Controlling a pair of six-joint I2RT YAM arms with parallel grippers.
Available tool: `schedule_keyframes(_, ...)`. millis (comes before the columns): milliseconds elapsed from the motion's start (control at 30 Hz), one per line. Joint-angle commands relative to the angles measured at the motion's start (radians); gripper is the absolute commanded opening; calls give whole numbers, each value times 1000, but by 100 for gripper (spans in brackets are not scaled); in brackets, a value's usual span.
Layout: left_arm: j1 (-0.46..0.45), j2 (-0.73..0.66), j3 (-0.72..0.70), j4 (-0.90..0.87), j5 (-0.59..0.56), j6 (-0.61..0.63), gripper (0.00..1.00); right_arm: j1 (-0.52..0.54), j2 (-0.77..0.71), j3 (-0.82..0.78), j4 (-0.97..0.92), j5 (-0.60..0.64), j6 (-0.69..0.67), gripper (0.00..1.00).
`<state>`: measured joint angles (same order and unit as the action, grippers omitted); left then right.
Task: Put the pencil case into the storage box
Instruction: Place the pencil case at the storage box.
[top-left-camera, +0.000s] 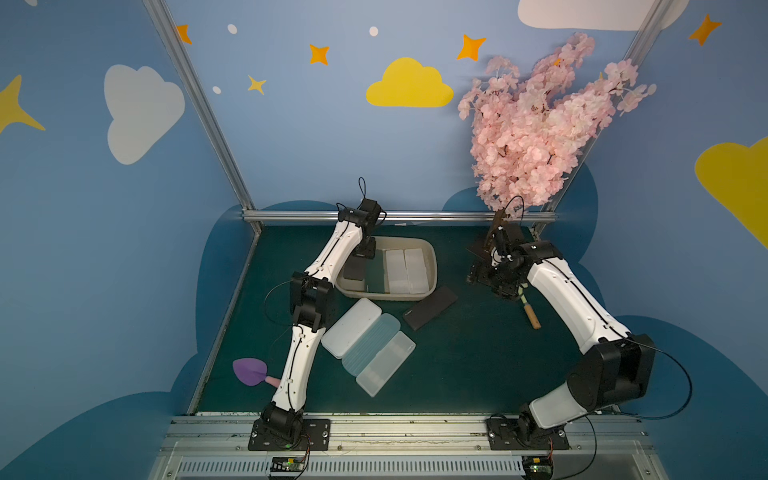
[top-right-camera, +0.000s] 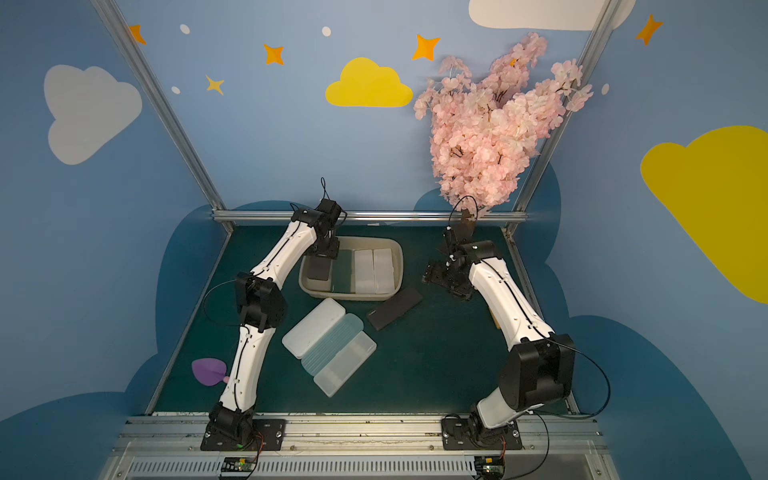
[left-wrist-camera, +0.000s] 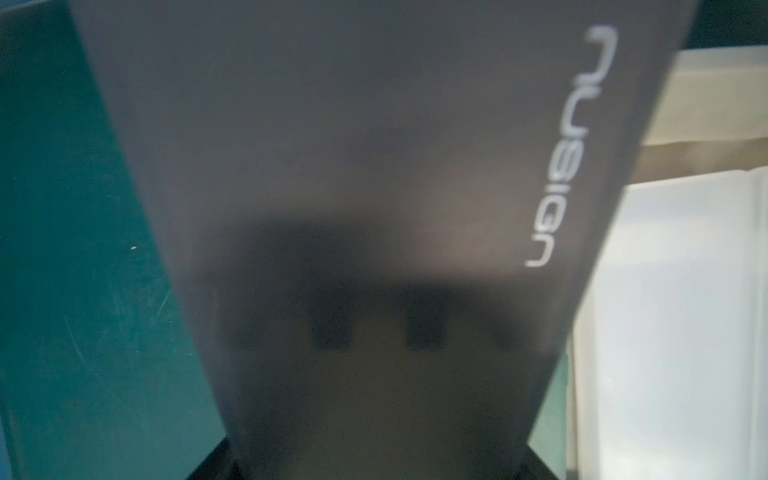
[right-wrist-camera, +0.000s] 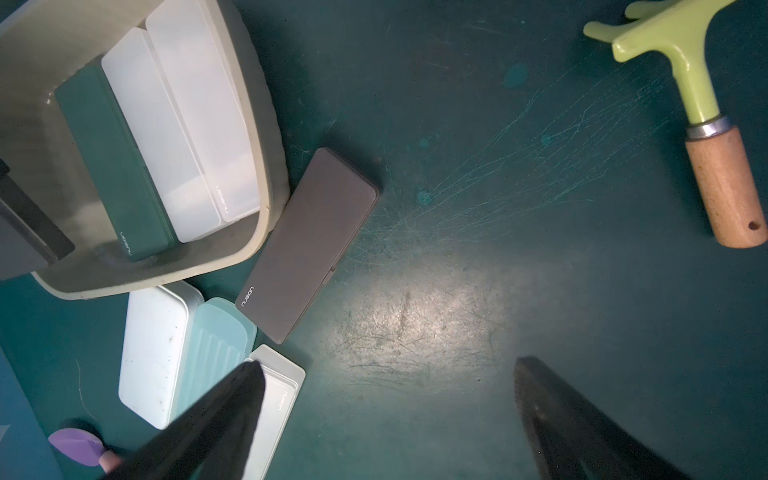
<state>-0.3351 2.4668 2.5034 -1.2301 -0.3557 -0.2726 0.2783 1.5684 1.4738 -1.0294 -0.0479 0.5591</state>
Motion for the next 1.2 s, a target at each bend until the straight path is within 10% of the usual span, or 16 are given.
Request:
schedule_keyframes(0,-4,37,-5,-20,-16,-2,53,-6,18,31,-23,-10,-14,98)
schedule_keyframes(1167,6,139,-9,-15,151,-68,61,-42,42,49,-128,-46,-27,98)
